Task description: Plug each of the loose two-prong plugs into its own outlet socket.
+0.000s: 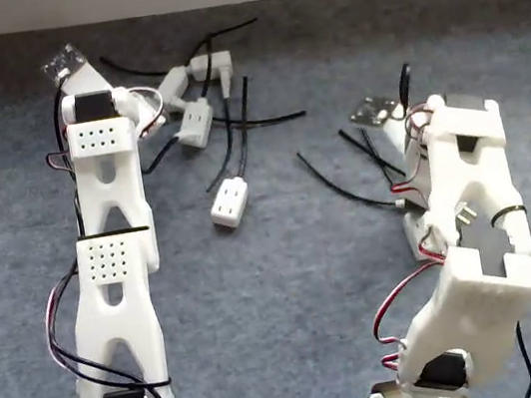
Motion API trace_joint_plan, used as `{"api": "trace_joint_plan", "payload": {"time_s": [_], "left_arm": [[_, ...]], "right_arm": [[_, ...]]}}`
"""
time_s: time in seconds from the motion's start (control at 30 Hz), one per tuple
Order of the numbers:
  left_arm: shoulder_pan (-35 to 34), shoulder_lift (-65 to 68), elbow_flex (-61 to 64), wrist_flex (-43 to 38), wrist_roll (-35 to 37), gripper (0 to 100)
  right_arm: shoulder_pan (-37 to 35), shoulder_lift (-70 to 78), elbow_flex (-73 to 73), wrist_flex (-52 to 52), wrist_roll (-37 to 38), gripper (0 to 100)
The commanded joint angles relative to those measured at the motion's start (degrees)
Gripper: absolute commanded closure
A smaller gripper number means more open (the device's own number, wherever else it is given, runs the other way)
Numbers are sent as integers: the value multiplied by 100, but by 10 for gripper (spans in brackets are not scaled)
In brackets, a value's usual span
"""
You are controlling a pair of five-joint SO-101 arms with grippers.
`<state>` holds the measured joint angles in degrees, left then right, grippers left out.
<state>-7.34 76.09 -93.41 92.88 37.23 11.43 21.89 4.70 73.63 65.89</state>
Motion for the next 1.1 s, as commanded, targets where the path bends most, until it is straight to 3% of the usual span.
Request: {"api": "trace_joint_plan", "payload": {"time_s": [0.0,0.1,0.47,0.67,1.07], "left_arm": [[-13,-31,-180,-88,9,744],[-13,-31,-180,-79,9,744],[-22,-31,-180,-62,9,744],[-22,-31,-180,-70,9,744],[-31,-31,-180,-62,9,744]], "right_arm": [[-40,215,-84,-365,-668,852],[-40,92,-664,-154,-1240,861],[-303,-189,-3319,2396,-2286,861],[-734,-189,-2967,2738,-4185,861],[-2844,1147,-2123,2712,-6374,859]]}}
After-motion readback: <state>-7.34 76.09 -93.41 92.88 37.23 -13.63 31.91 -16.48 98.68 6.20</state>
